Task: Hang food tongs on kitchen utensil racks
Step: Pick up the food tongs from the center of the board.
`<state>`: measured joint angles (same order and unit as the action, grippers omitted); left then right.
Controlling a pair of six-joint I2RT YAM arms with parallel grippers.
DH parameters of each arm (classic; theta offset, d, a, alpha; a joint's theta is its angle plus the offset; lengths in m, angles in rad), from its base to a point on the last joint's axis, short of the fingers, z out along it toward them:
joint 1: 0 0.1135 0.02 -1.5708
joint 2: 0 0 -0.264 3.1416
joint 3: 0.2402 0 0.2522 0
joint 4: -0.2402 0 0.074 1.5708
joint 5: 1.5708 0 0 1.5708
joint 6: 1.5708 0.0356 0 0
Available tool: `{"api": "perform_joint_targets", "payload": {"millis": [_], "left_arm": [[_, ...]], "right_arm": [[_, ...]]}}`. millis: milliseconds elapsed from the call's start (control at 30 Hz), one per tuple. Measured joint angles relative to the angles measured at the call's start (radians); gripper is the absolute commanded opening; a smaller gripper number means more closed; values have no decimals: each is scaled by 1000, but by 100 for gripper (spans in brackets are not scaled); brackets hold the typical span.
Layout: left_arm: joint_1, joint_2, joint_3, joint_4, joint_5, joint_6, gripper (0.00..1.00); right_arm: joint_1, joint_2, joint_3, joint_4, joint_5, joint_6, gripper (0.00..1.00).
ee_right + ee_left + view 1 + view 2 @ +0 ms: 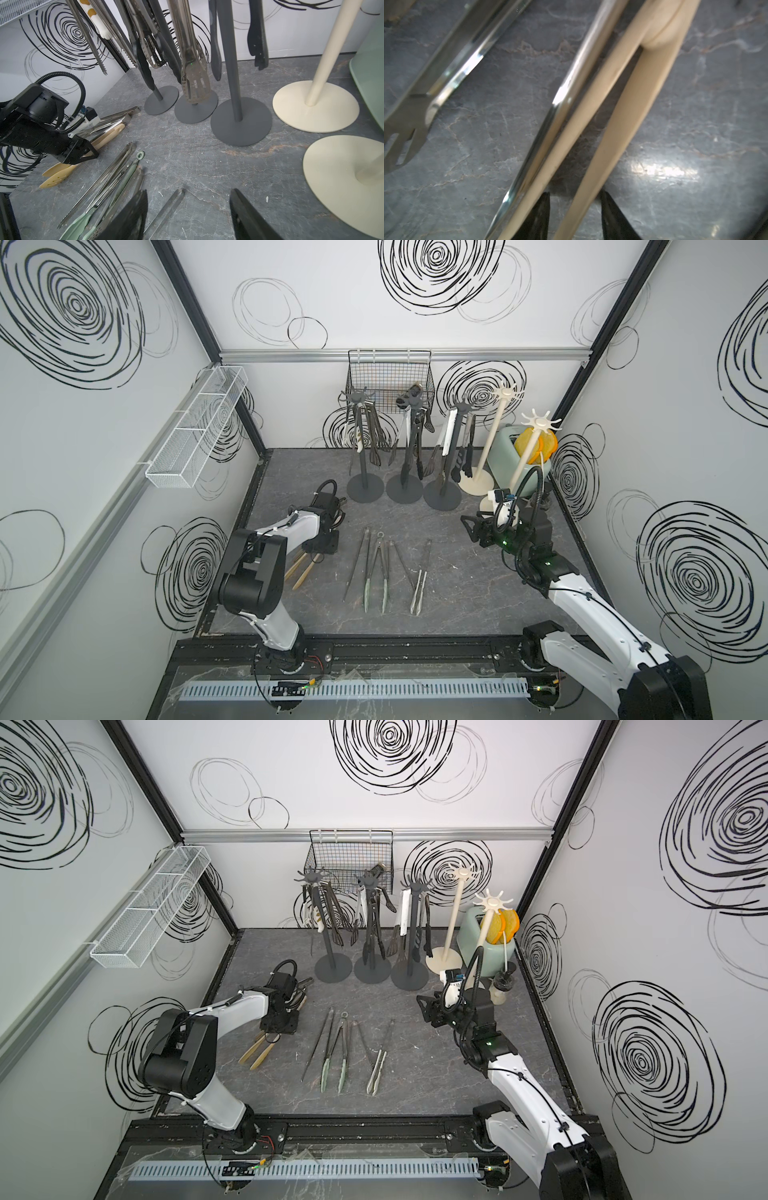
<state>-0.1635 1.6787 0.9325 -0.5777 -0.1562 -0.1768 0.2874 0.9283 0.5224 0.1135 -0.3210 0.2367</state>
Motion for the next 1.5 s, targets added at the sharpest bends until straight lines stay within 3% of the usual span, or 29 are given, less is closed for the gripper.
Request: {"api": "perform_joint_targets", "payload": {"millis": [367,567,1000,1500], "left_arm": [[-17,5,6,0,39,38,17],[-42,0,9,3,37,54,0],[-111,-122,37,4,35,44,0],[-75,-397,66,-50,43,-72,0]], "right_arm": [[-2,0,0,0,18,3,66],[-7,0,0,0,18,3,66],[-18,0,0,0,18,3,66],[-29,32,21,-25,18,2,65]]}}
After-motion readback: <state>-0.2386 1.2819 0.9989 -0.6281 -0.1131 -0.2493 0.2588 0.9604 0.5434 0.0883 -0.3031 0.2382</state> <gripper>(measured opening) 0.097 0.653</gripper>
